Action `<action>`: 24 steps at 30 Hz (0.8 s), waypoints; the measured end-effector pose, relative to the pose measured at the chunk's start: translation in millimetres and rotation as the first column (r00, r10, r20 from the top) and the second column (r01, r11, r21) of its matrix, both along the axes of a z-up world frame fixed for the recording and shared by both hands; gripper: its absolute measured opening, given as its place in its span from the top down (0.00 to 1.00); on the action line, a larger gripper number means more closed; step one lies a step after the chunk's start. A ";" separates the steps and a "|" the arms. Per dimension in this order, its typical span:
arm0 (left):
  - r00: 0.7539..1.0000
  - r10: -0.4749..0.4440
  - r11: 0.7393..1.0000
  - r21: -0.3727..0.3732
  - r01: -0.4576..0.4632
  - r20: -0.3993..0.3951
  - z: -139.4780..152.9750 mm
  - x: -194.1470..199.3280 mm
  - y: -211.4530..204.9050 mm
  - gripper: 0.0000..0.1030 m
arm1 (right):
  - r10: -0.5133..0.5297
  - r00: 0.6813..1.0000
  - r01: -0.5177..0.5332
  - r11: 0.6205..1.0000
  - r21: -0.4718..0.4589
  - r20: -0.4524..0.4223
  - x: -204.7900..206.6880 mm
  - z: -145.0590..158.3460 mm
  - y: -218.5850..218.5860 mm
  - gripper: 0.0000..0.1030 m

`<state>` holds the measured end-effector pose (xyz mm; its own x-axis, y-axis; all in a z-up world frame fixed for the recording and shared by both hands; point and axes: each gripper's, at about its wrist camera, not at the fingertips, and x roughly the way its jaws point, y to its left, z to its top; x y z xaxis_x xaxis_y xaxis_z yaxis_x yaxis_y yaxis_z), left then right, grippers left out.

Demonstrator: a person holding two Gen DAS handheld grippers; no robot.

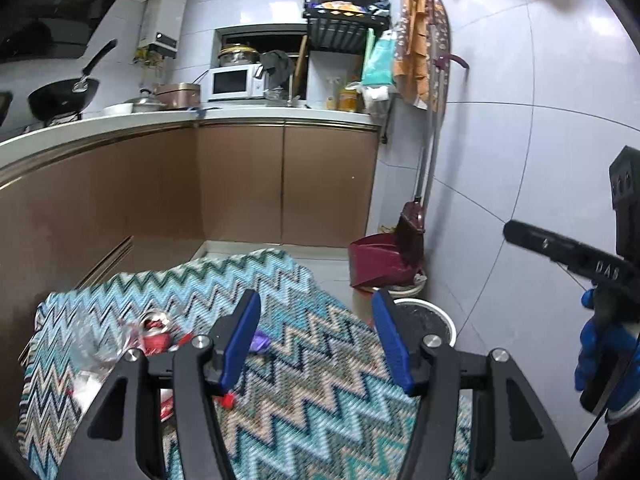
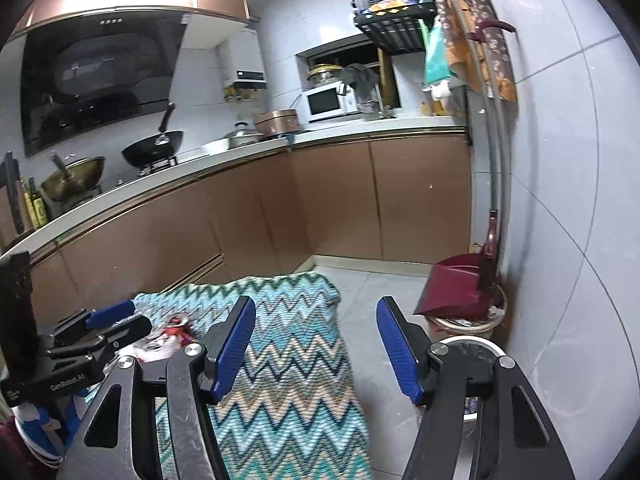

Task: Collect trash
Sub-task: 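Move both tools back over the remaining trash on the blanket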

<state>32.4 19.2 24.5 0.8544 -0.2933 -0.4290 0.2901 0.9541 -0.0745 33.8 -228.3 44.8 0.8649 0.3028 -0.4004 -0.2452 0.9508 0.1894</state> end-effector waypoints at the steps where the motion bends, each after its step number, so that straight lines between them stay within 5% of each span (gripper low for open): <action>1: 1.000 0.006 1.000 -0.001 -0.006 -0.003 -2.2 -1.9 5.6 0.46 | 0.007 1.000 -0.007 1.000 -0.003 -0.002 0.3 -0.1 4.9 0.41; 14: 0.992 0.104 0.995 -0.002 -0.104 -0.076 -46.3 -26.8 105.8 0.38 | 0.111 0.993 -0.112 0.994 -0.019 -0.051 21.9 -12.1 45.8 0.41; 24: 0.976 0.107 0.991 0.098 -0.090 -0.188 -87.3 13.7 128.2 0.38 | 0.214 0.958 -0.222 0.975 -0.017 -0.191 74.1 -65.3 84.1 0.41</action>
